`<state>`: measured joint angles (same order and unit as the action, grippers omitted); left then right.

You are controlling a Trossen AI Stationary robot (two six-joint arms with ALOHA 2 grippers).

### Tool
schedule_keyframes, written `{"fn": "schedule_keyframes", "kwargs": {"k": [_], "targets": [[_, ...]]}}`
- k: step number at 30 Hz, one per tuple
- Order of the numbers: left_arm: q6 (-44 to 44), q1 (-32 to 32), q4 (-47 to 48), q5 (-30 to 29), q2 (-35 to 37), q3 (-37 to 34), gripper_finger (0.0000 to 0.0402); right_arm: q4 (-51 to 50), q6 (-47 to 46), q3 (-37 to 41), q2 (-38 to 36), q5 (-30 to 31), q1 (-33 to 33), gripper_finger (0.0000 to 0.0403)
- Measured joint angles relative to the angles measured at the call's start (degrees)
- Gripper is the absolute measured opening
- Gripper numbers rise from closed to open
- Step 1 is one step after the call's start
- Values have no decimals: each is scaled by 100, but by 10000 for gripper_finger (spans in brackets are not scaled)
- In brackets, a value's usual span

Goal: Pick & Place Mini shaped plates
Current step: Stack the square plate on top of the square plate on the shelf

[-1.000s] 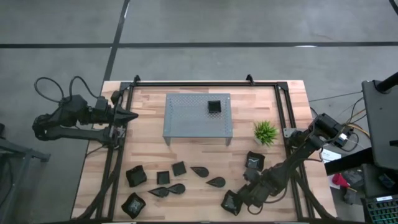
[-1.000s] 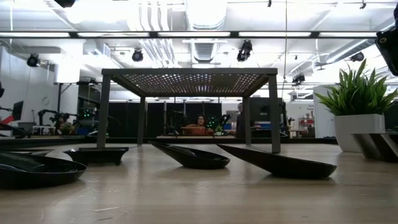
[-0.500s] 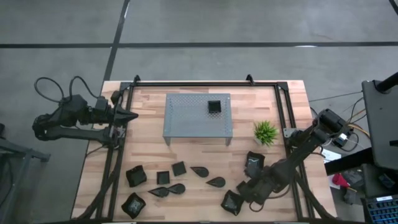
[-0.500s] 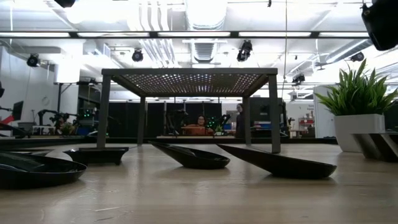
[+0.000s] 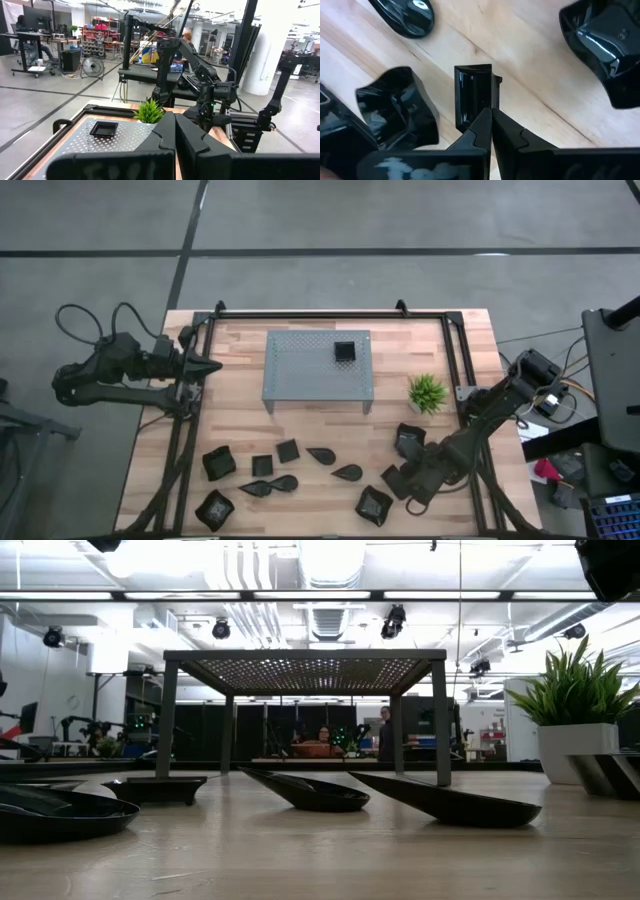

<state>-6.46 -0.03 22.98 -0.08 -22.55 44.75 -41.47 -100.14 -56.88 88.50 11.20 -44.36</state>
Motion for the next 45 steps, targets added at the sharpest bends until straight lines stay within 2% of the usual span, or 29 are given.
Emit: {"fn": "schedule_keyframes", "kwargs": {"k": [14, 19, 25, 31, 34, 45], "targets": [[0, 0, 0, 1, 0, 1, 0, -667, -61, 0, -1118, 1665, 100, 8], [0, 0, 0, 0, -1, 1, 0, -673, 131, 0, -1727, 2177, 394, 8], [0, 0, 0, 0, 0, 0, 0, -587, 682, 0, -2426, 2330, 1055, 8], [0, 0, 0, 2, -2, 1, 0, 0, 1804, 2, -3034, 2291, 2003, 8], [0, 0, 0, 1, 0, 1, 0, 406, 2436, 2, -3210, 2046, 2594, 8], [0, 0, 0, 2, 0, 1, 0, 1475, 4029, 7, -2966, 93, 4800, 8]]}}
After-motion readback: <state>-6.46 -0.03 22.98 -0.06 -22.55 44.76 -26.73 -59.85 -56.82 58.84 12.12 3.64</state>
